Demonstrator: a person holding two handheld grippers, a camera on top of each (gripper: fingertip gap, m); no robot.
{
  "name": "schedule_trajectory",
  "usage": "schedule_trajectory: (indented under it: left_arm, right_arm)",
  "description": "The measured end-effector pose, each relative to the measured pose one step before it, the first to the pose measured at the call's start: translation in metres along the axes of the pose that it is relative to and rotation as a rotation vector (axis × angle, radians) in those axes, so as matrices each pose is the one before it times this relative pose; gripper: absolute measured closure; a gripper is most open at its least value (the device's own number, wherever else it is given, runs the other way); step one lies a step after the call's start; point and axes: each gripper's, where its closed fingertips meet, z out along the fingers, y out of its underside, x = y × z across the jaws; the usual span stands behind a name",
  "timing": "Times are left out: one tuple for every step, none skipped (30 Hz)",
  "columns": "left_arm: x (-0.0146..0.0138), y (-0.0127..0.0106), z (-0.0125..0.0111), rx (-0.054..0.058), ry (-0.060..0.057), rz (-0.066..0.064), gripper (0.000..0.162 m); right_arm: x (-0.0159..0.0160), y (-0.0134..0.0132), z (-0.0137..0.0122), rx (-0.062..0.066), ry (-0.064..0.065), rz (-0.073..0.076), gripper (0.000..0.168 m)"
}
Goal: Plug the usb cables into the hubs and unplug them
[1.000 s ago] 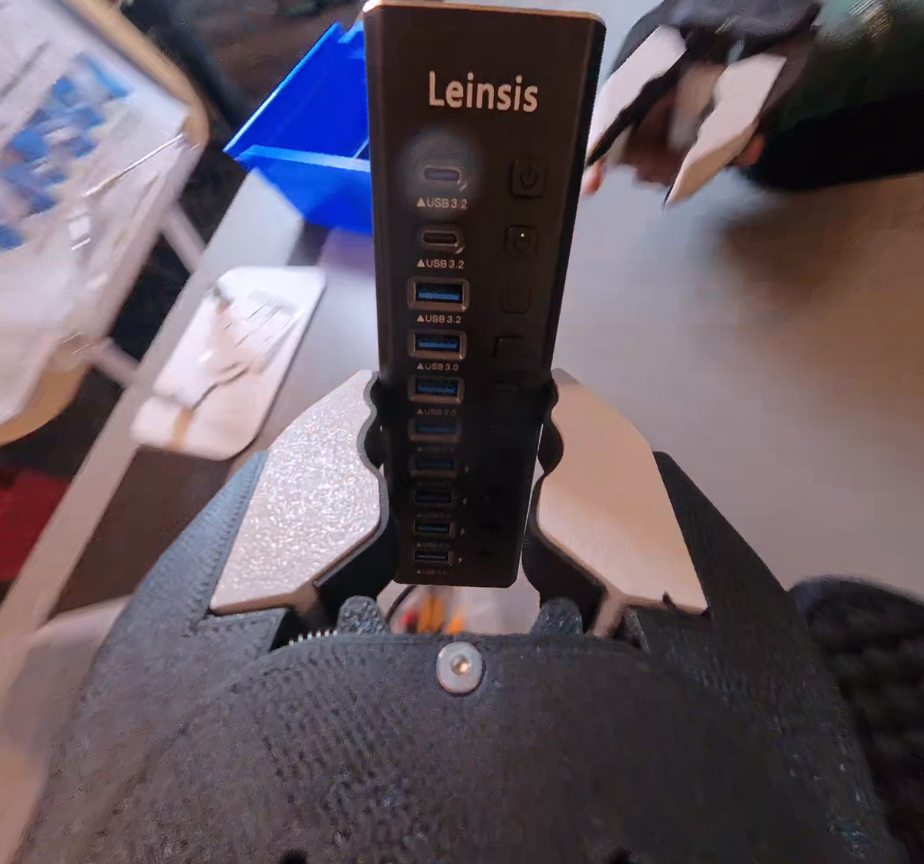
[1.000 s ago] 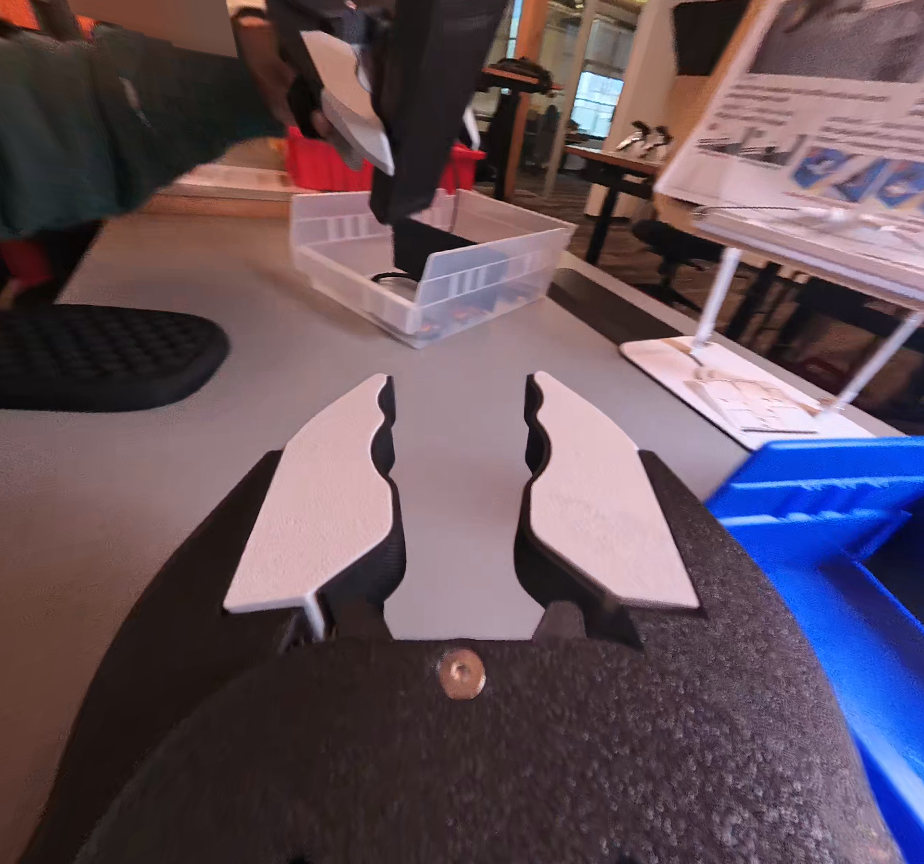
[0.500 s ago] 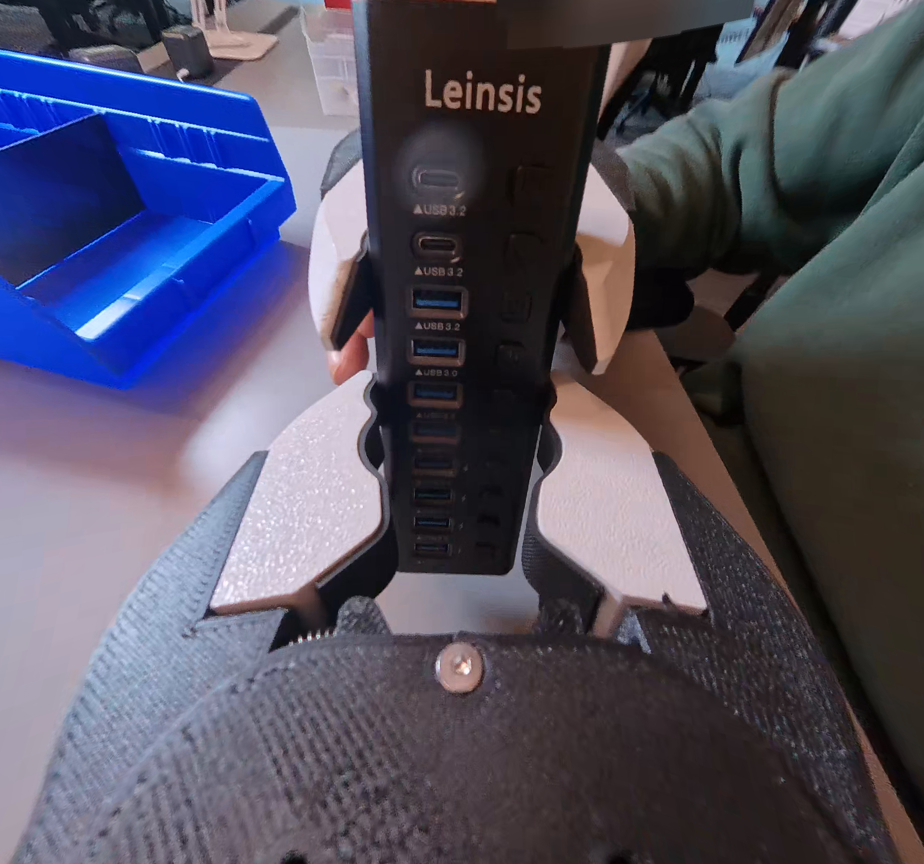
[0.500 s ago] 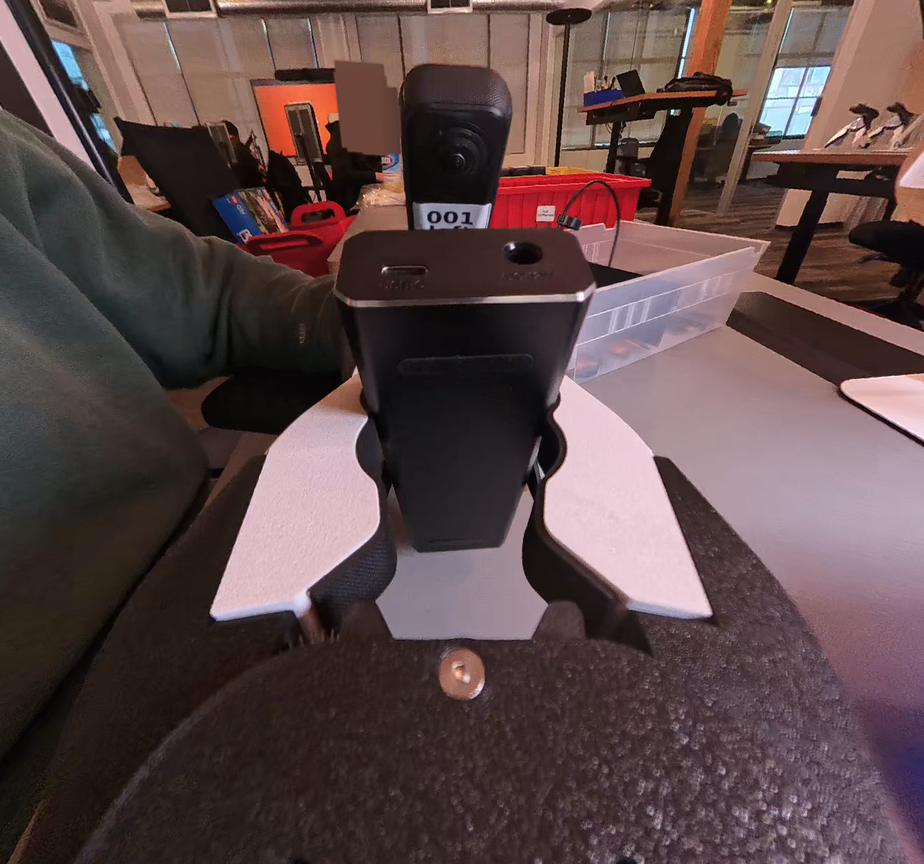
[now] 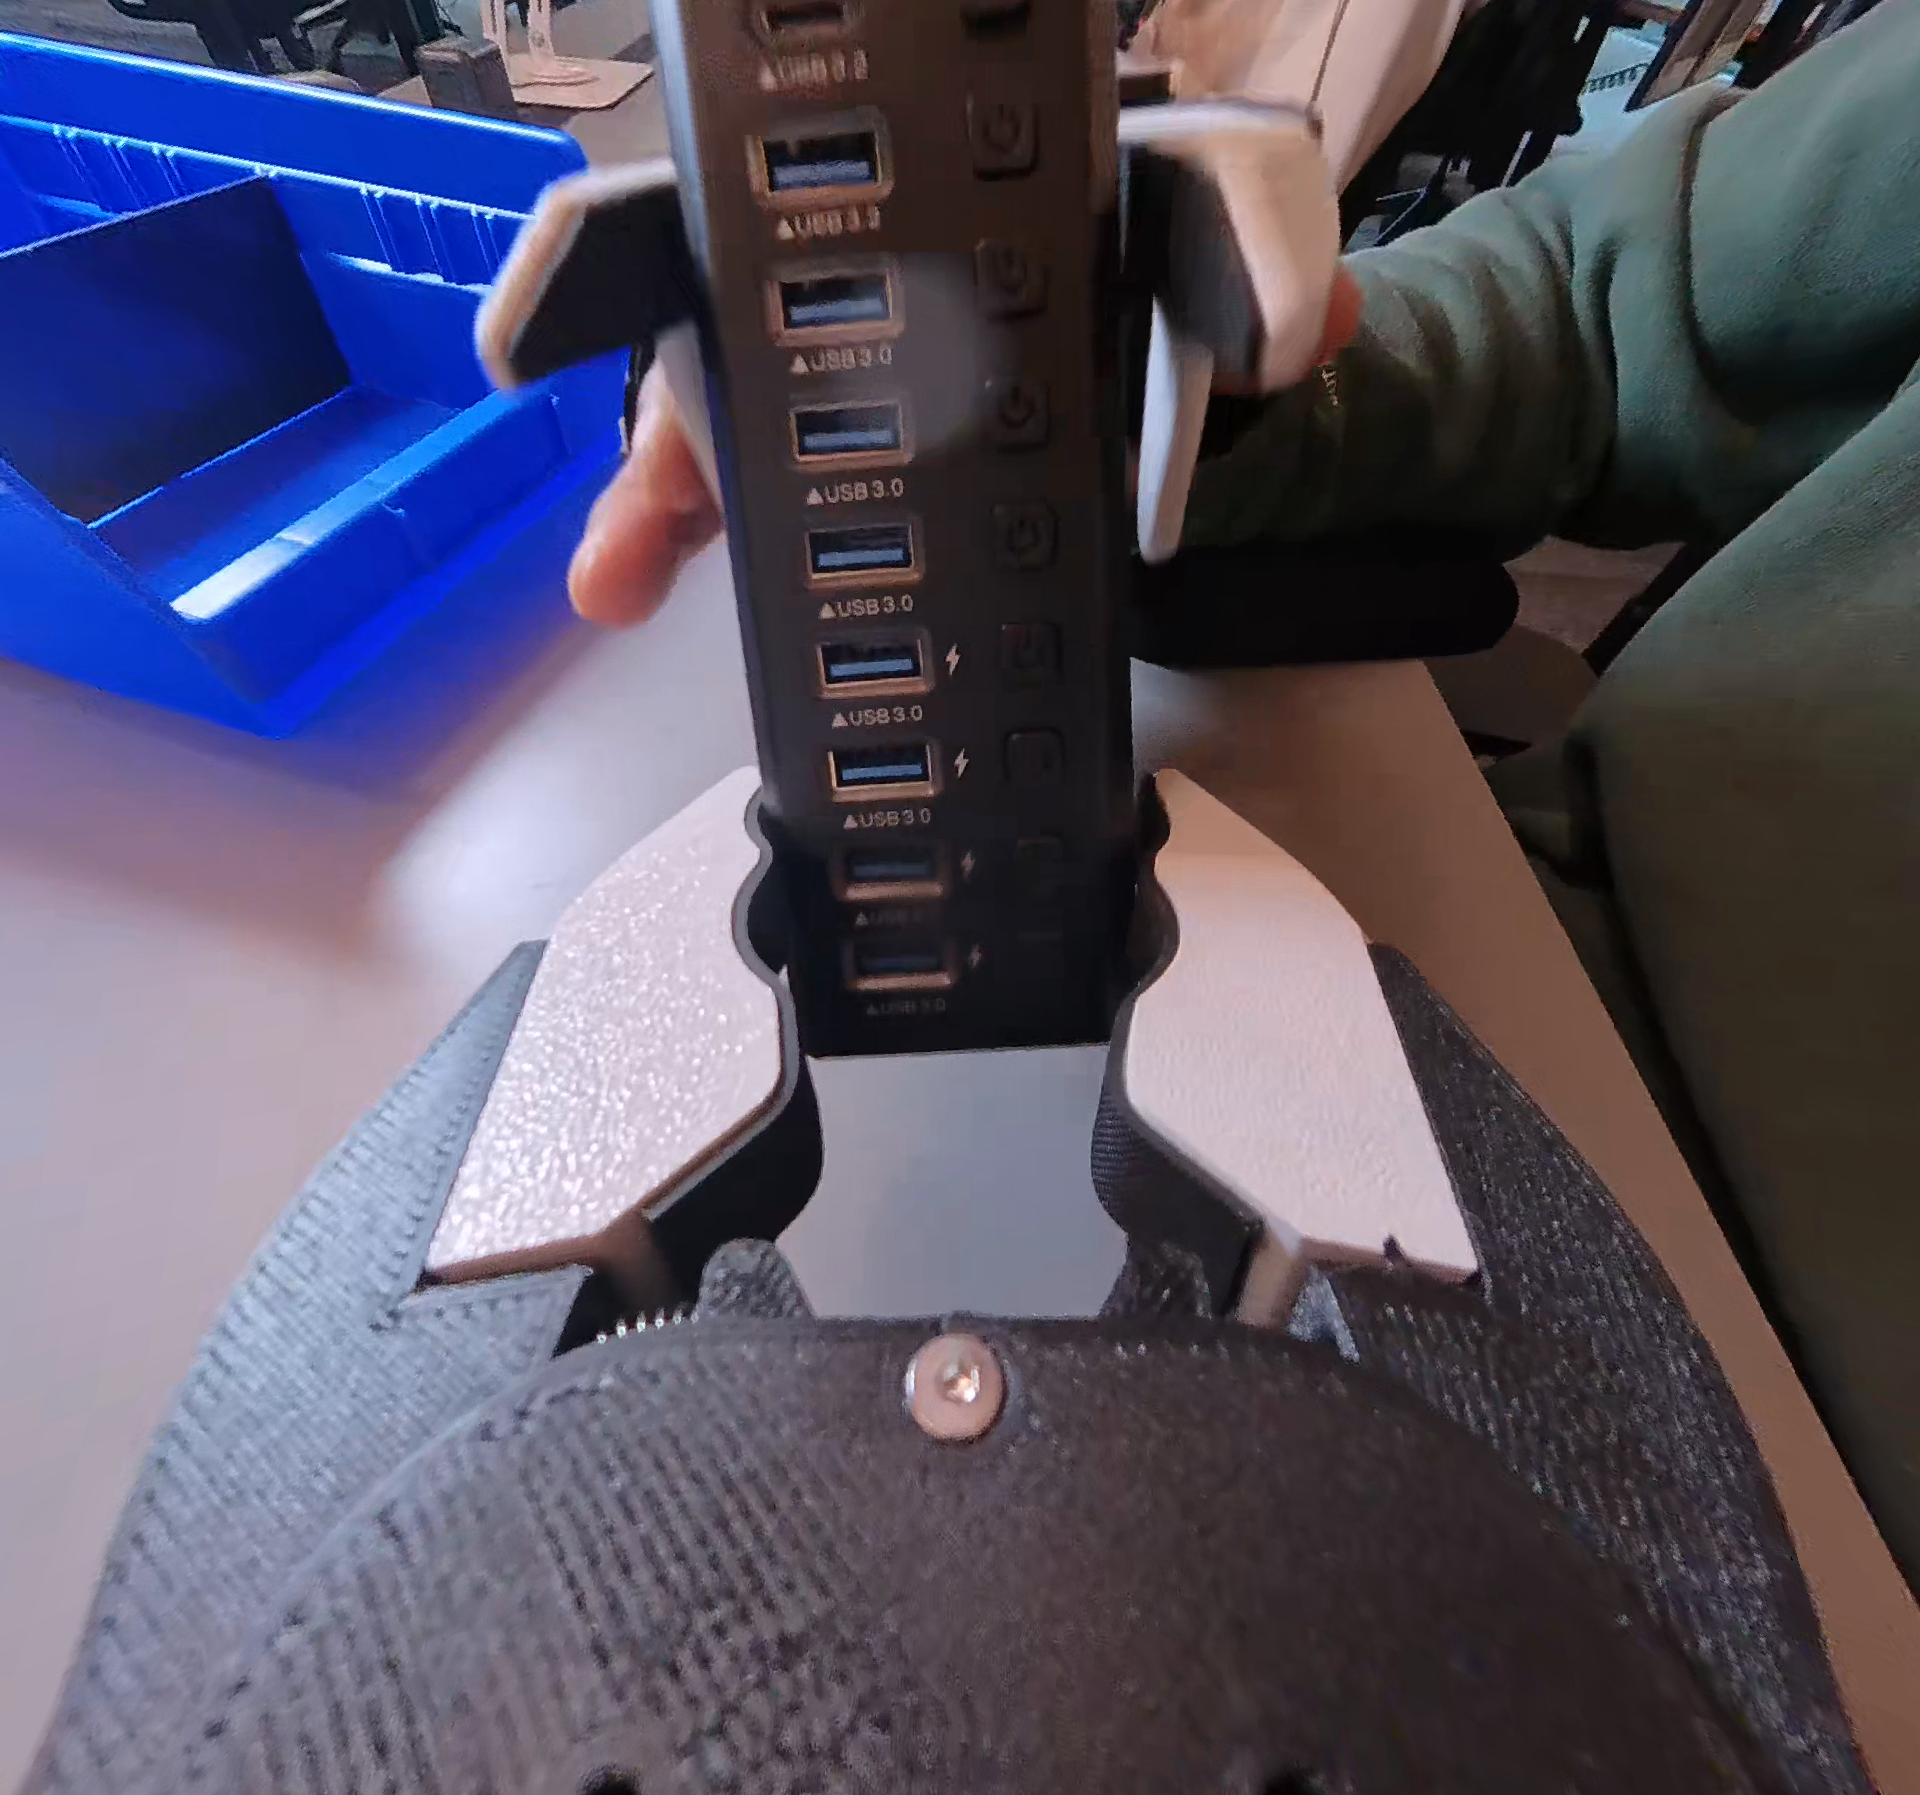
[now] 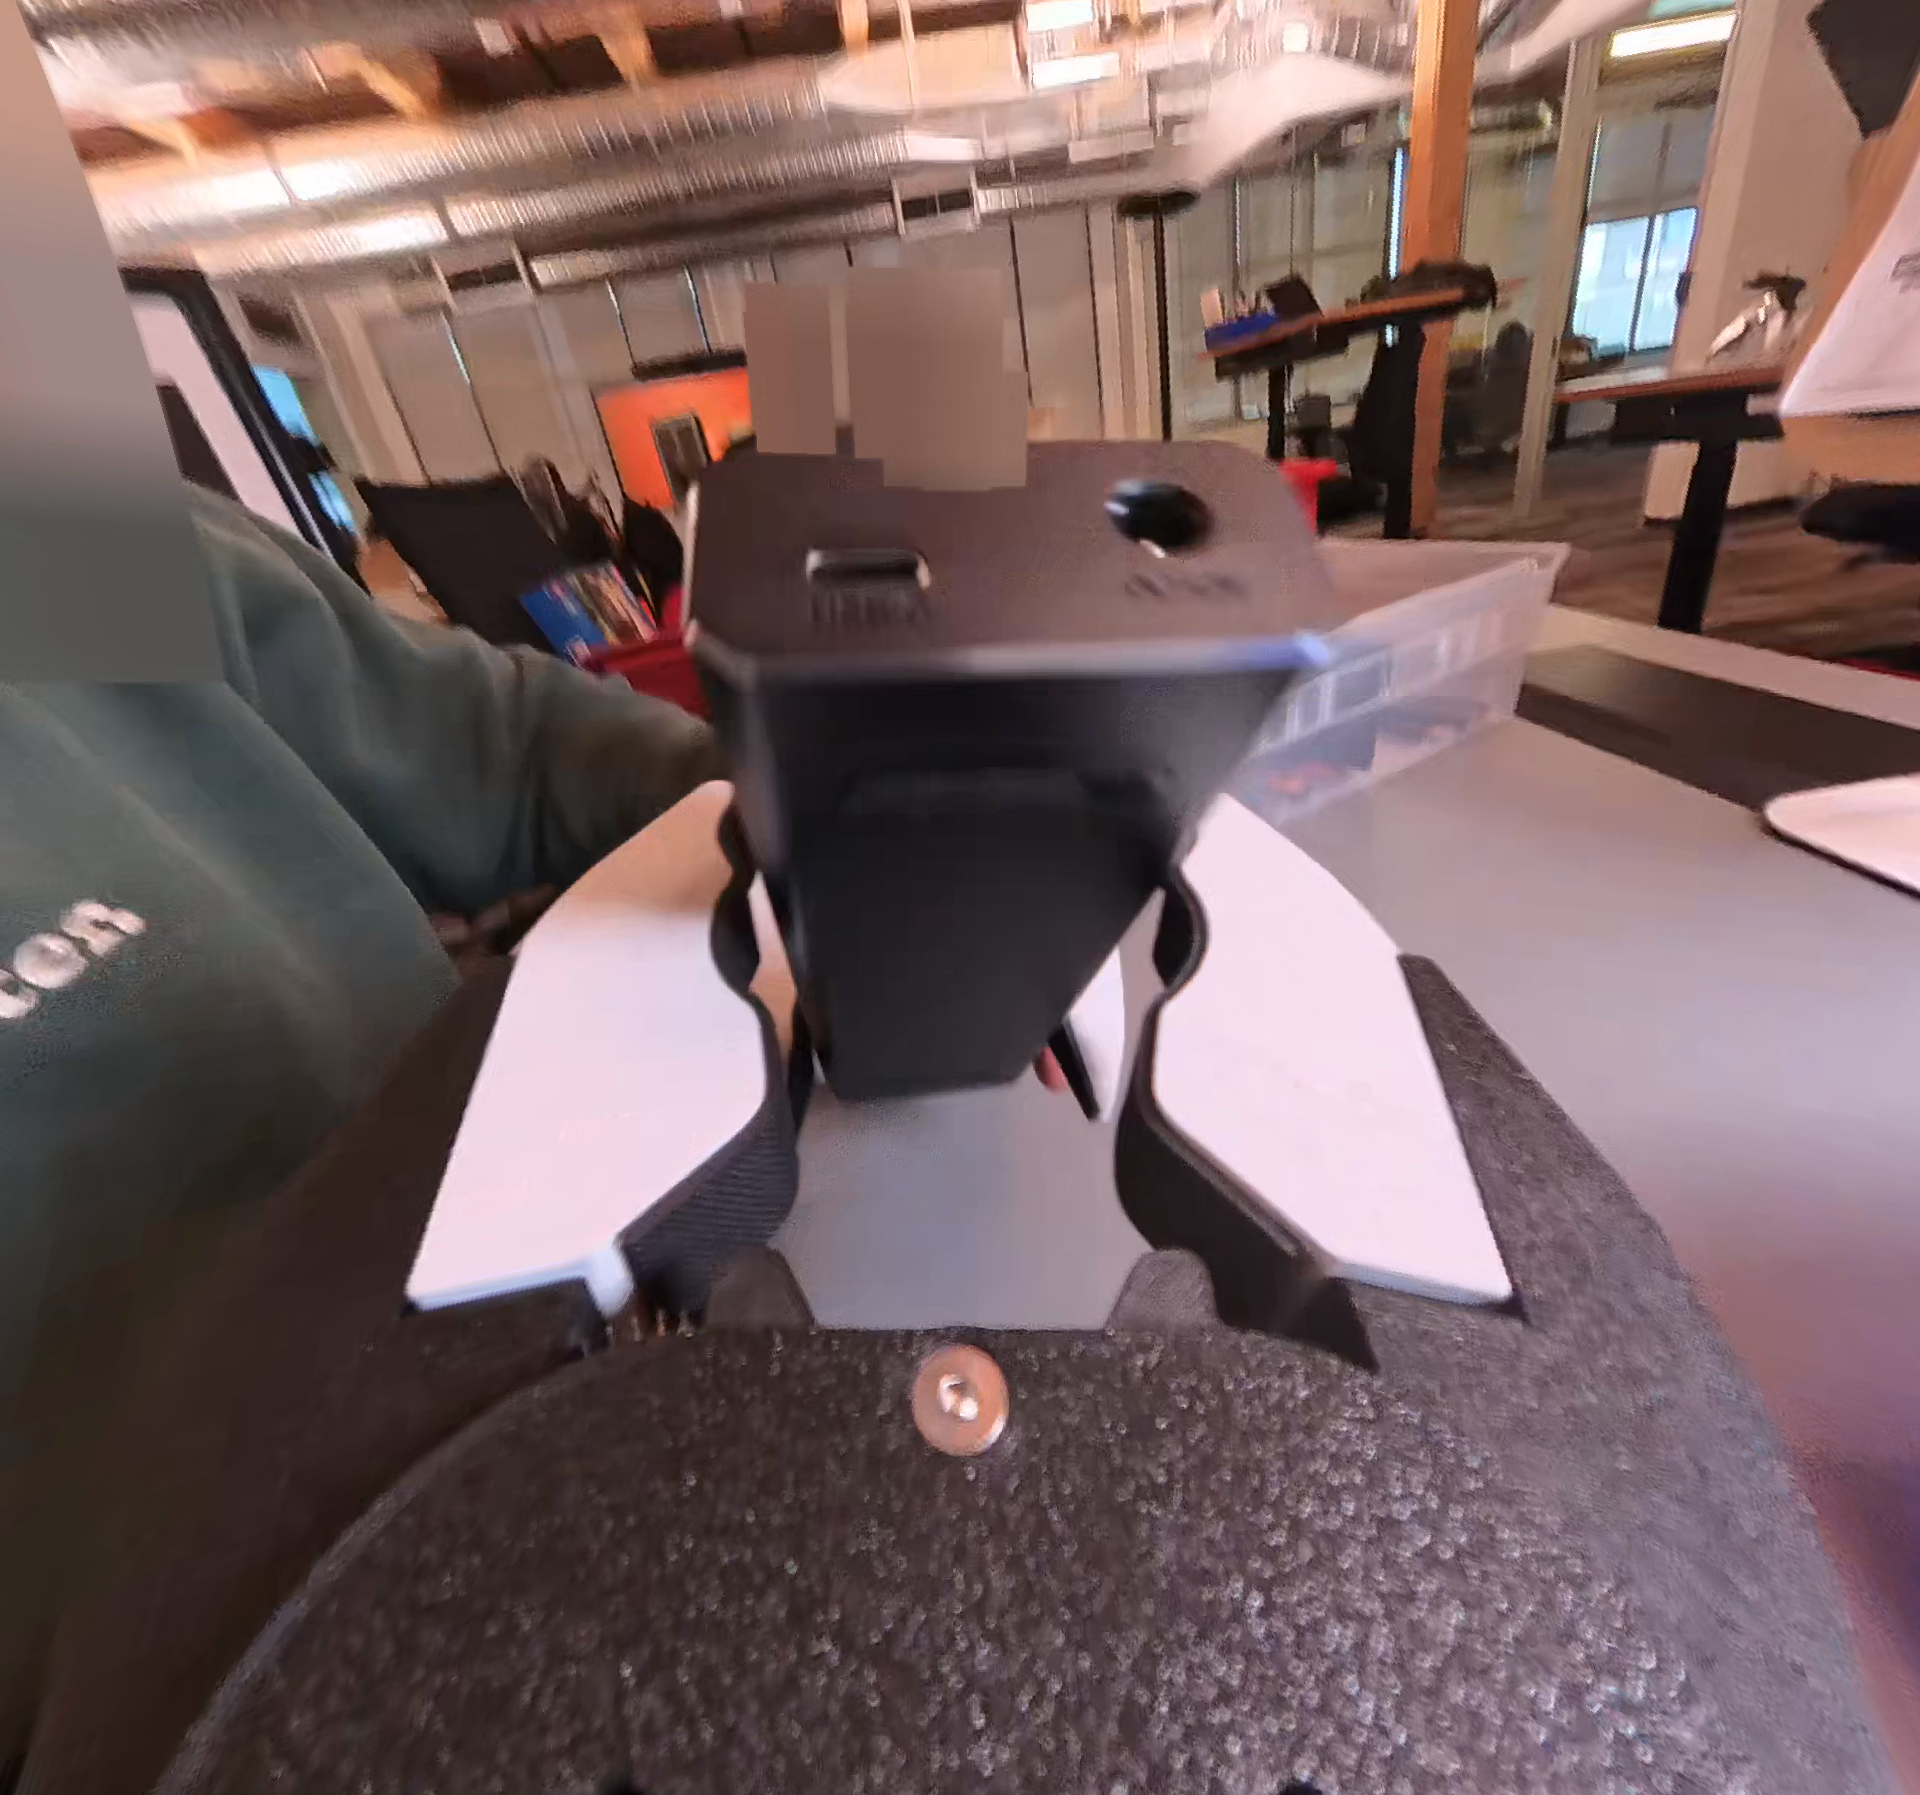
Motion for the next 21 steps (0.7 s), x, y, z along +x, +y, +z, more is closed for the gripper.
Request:
schedule_trajectory:
  left_arm:
    - [0.00088,-0.00025,-0.00089,-0.0058,0.0069,0.0023,0.097]
    - [-0.00042,0.00296,-0.0003,-0.0231,-0.0073,0.0214,0.097]
    - [0.00019,0.0037,0.00034,-0.0204,-0.0001,0.0065,0.097]
    - [0.00092,0.00288,0.00035,-0.008,0.0078,-0.0081,0.097]
    - [0.00079,0.00187,0.00011,-0.0041,0.0053,-0.0017,0.098]
    - [0.00008,0.00173,-0.0001,-0.0099,-0.0029,0.0037,0.098]
    - [-0.00033,0.00069,-0.00049,-0.0027,-0.0012,0.002,0.098]
    - [-0.0005,0.00009,-0.00101,0.0016,0.0026,-0.0022,0.098]
    - [-0.00079,0.00037,-0.00095,-0.0011,0.0,0.0044,0.098]
    - [-0.00046,0.00102,-0.00055,-0.0046,-0.0005,0.008,0.098]
    - [-0.00023,0.00138,0.00002,-0.0049,-0.0022,0.0106,0.098]
    - [0.00052,0.00123,0.00053,-0.0044,-0.0006,0.0108,0.098]
    - [0.00037,0.00098,0.00087,-0.0057,-0.0034,0.0163,0.098]
    - [0.00071,0.00106,0.00105,-0.0066,-0.0015,0.0189,0.098]
    - [0.00039,0.00125,0.00091,-0.0038,-0.0004,0.0175,0.098]
    - [-0.00097,0.00182,0.0006,-0.0032,-0.0075,0.0231,0.098]
    - [-0.00159,0.00215,0.0006,-0.004,-0.0113,0.0284,0.099]
    - [-0.00079,0.00181,0.00062,-0.0028,-0.0062,0.0211,0.099]
    - [-0.00128,0.00141,0.00035,-0.0002,-0.007,0.0048,0.099]
    - [-0.00172,0.00099,0.00019,0.0012,-0.0083,-0.001,0.1]
    - [-0.00164,0.0006,-0.00002,0.0018,-0.007,-0.001,0.1]
  right_arm:
    - [-0.00094,0.0075,0.00351,-0.0396,0.0029,-0.0154,0.086]
    - [0.00026,0.00313,0.00259,-0.0058,0.0105,-0.0043,0.084]
    - [-0.00059,0.00134,0.00211,0.0006,0.003,-0.0009,0.083]
    - [-0.00002,0.00138,0.00189,-0.0073,0.006,-0.0033,0.084]
    - [-0.0006,0.00155,0.00128,-0.0096,0.0008,-0.009,0.086]
    - [0.00013,0.0017,0.00075,-0.0104,0.0017,-0.0057,0.088]
    - [0.00047,0.00156,0.00026,-0.0077,0.0031,-0.0022,0.088]
    - [0.00088,0.00151,-0.00005,-0.0072,0.0076,-0.0049,0.089]
    - [0.00083,0.00161,0.00002,-0.0091,0.0096,-0.009,0.089]
    - [0.00026,0.00159,0.00041,-0.0078,0.0084,-0.0123,0.09]
    - [-0.00048,0.00122,0.00057,-0.0094,0.0059,-0.0138,0.09]
    - [-0.00117,0.00083,0.00044,-0.0101,0.0046,-0.0201,0.092]
    - [-0.00225,-0.00019,0.00056,-0.0034,-0.0002,-0.0185,0.094]
    - [-0.00255,-0.00057,0.00087,-0.001,-0.0025,-0.0127,0.095]
    - [-0.00194,-0.00003,0.00094,-0.0047,0.0039,-0.0227,0.095]
    - [-0.00119,0.00126,0.0011,-0.0135,0.0097,-0.0335,0.096]
    - [-0.00103,0.00149,0.00114,-0.0138,0.011,-0.0348,0.096]
    - [-0.001,0.00128,0.00103,-0.0108,0.0092,-0.0282,0.096]
    - [-0.00055,0.00092,0.00083,-0.0092,0.01,-0.0251,0.096]
    - [-0.00011,0.00061,0.00038,-0.0084,0.0097,-0.024,0.096]
    - [0.00015,0.00061,0.0004,-0.0086,0.01,-0.0213,0.096]
